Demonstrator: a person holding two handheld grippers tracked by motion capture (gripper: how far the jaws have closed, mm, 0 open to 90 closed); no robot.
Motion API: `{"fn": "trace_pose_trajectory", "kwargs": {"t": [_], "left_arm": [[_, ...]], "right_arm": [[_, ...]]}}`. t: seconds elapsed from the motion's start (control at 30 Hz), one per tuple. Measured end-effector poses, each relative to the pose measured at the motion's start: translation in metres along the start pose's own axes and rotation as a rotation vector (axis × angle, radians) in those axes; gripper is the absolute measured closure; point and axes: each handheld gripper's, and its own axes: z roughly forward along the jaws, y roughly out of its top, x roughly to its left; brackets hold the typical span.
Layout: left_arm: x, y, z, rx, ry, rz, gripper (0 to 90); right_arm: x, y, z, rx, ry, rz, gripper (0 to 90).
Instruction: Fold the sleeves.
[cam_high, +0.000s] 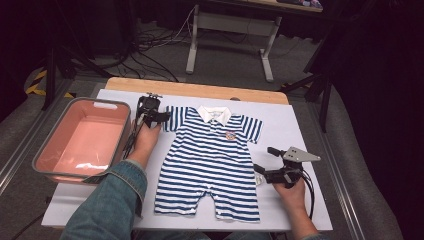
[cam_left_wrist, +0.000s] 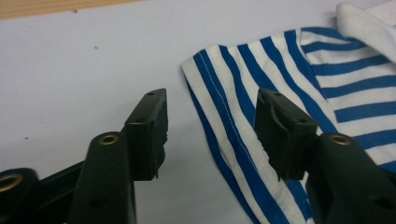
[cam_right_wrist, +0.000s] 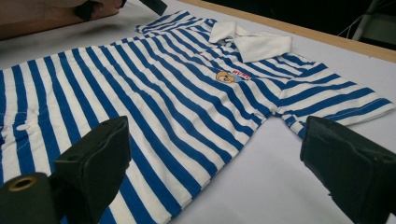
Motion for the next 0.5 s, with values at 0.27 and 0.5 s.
{"fn": "trace_pose_trajectory", "kwargs": {"t": [0.27, 0.5], "left_arm": [[-0.0068, 0.0004, 0.0084, 0.041, -0.028, 0.045, 84.8], [-0.0031, 0.0027, 0.0008, 0.038, 0.040, 0.064, 87.9]], "right_arm": [[-0.0009, -0.0007, 0.0007, 0.005, 0.004, 0.005, 9.5], [-0.0015, -0.0014, 0.0011, 0.015, -0.016, 0.013, 9.5]]}}
